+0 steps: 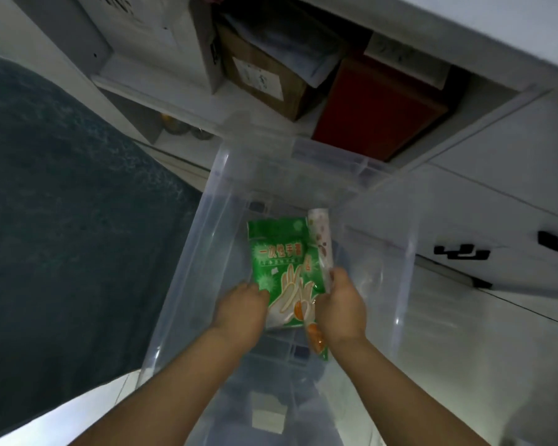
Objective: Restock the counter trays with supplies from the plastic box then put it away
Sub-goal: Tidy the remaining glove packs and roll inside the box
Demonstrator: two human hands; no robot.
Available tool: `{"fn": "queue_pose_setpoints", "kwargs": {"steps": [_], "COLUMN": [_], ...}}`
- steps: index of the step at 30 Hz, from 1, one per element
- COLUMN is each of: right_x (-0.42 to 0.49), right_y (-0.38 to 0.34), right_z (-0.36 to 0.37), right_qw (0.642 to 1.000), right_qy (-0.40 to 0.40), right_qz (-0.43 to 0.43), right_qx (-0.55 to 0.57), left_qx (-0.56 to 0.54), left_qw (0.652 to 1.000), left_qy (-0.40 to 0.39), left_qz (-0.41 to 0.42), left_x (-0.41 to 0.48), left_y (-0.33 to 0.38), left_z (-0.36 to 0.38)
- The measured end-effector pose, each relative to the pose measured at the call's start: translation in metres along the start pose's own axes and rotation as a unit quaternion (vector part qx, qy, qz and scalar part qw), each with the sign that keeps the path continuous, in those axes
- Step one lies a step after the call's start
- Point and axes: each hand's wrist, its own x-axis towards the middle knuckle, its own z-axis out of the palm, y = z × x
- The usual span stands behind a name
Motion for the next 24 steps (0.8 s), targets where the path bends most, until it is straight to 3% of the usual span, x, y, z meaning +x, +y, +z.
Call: {"fn": "queue_pose_setpoints", "kwargs": {"steps": [3, 8, 13, 15, 16, 17, 18, 20, 21, 22, 24], "right_x": [0.002, 0.004, 0.002, 0.0, -0.002, -0.003, -0.005, -0.005, -0.006, -0.007, -0.009], "right_y": [-0.001, -0.007, -0.021, -0.027, -0.03, -0.032, -0.034, -0.037, -0.037, -0.037, -0.034], "right_z": [-0.024, -0.034, -0.019, -0.011, -0.008, -0.005, -0.003, -0.002, -0.003, -0.005, -0.013], "right_qw": [0.998, 0.994, 0.995, 0.992, 0.988, 0.983, 0.976, 0.96, 0.953, 0.951, 0.969], "right_qy": [0.032, 0.051, 0.004, -0.024, -0.036, -0.048, -0.058, -0.069, -0.07, -0.064, -0.034], "right_qz": [-0.017, -0.047, -0.028, -0.01, -0.002, 0.006, 0.016, 0.037, 0.041, 0.038, -0.003], "right_qx": [0.048, 0.085, 0.096, 0.123, 0.148, 0.177, 0.208, 0.269, 0.291, 0.299, 0.246], "left_qx": [-0.023, 0.107, 0.137, 0.041, -0.065, -0.205, -0.36, -0.638, -0.723, -0.772, -0.798], "left_qw": [0.986, 0.97, 0.964, 0.984, 0.99, 0.972, 0.92, 0.737, 0.647, 0.588, 0.551], "left_qy": [-0.146, -0.189, -0.217, -0.169, -0.127, -0.086, -0.062, -0.086, -0.096, -0.09, -0.038], "left_qz": [0.074, 0.114, 0.071, 0.026, -0.021, -0.083, -0.14, -0.207, -0.221, -0.226, -0.239], "left_x": [0.028, 0.044, 0.032, 0.027, 0.025, 0.023, 0.024, 0.029, 0.03, 0.03, 0.026], "left_y": [0.013, 0.004, -0.029, -0.034, -0.033, -0.031, -0.027, -0.016, -0.011, -0.008, -0.008], "left_z": [0.038, 0.068, 0.055, 0.047, 0.042, 0.036, 0.031, 0.021, 0.019, 0.018, 0.019]}}
